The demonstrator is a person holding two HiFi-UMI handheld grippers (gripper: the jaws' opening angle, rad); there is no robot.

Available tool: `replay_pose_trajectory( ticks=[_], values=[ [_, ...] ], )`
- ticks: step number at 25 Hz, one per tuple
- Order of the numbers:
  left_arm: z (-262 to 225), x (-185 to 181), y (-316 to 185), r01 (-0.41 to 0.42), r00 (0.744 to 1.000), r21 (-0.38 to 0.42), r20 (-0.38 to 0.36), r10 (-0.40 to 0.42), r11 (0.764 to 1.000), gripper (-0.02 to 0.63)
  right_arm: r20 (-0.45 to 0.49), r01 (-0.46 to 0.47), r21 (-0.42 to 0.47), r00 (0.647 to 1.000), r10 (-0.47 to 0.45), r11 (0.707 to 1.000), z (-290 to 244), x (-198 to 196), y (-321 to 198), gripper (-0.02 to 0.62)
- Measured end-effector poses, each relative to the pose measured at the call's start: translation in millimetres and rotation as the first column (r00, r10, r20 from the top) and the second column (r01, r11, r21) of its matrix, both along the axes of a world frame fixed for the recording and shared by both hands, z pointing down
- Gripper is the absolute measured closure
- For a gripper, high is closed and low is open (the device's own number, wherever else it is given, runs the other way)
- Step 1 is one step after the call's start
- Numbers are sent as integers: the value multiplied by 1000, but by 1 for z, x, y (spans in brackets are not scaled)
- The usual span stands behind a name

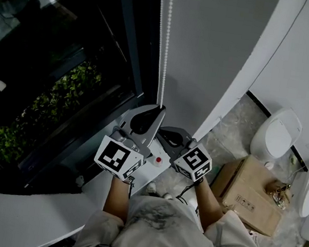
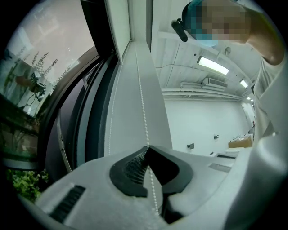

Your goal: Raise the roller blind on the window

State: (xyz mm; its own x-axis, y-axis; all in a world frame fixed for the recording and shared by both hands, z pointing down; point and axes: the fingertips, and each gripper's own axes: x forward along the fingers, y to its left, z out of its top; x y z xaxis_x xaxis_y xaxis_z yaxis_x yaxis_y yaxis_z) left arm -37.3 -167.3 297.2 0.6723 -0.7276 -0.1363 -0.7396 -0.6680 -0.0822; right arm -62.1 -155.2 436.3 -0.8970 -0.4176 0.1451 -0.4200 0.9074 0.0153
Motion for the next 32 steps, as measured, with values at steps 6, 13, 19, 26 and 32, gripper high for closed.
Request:
replay_pose_trajectory(
  ticks=[6, 13, 19, 26, 32],
  values=[
    [27, -1, -1, 9, 1000, -59, 13, -9, 998, 595, -75, -12, -19, 997, 10, 1000, 28, 1, 2, 584],
    [59, 1, -5, 9, 1000, -122, 21, -6, 993, 595, -92, -17, -59, 996, 12, 998, 53, 2, -1, 584],
    [76, 4, -9, 4, 1000, -153, 22, -1, 988, 595, -109, -23, -98, 994, 12, 995, 71, 7, -4, 584],
    [94, 8, -13, 9, 999, -190, 36, -2, 982, 595, -141, -29, -121, 990, 12, 992, 93, 11, -6, 584],
    [125, 10, -15, 18, 999, -245, 43, -8, 969, 595, -175, -36, -176, 985, 5, 984, 123, 15, -6, 584]
  ],
)
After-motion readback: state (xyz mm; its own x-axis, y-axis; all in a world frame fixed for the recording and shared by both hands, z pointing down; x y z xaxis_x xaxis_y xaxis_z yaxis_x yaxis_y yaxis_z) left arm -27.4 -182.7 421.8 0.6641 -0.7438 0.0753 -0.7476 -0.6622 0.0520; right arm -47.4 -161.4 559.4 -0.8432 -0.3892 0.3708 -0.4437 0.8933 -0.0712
